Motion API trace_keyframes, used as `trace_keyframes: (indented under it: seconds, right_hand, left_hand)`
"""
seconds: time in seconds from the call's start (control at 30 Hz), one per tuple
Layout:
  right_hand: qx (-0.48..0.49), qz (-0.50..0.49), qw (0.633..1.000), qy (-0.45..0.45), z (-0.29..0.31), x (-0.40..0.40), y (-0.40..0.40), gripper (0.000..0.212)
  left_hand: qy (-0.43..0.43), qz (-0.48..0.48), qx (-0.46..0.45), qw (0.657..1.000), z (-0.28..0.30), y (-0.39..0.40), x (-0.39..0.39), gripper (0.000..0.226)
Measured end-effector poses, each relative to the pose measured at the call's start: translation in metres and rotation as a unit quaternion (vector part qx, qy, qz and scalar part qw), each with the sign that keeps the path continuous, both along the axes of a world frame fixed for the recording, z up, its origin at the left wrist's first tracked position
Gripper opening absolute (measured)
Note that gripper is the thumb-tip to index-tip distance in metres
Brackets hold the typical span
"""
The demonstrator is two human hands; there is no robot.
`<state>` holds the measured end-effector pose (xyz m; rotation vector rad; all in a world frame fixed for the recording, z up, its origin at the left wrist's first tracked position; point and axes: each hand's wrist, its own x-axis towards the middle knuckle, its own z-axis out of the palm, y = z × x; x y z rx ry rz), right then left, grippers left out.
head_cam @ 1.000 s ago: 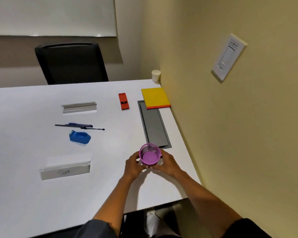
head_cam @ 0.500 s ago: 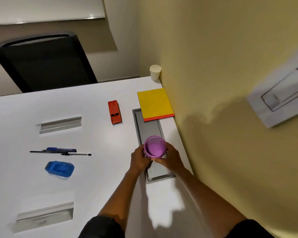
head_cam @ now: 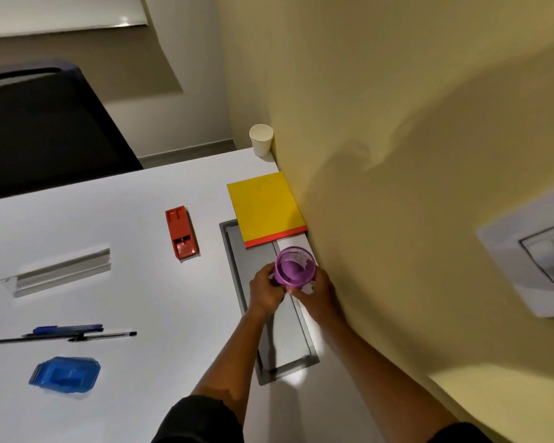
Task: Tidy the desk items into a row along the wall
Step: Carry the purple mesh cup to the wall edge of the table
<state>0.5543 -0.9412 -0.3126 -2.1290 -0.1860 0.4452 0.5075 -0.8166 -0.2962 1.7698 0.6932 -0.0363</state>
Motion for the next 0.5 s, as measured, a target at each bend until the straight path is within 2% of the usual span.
trace_keyframes:
  seconds: [0.17, 0.5]
  right_hand:
    - [0.020, -0.055, 0.998, -0.008, -0.010, 0.010, 0.006, 0.073]
    - [0.032, -0.112, 0.992, -0.042, -0.023, 0.009, 0.004, 0.074]
  left_hand:
    - [0.012, -0.005, -0.011, 1.000, -0.004, 0.003, 0.022, 0.061]
    - [0.013, -0.009, -0.041, 0.999, -0.008, -0.010, 0.036, 0.059]
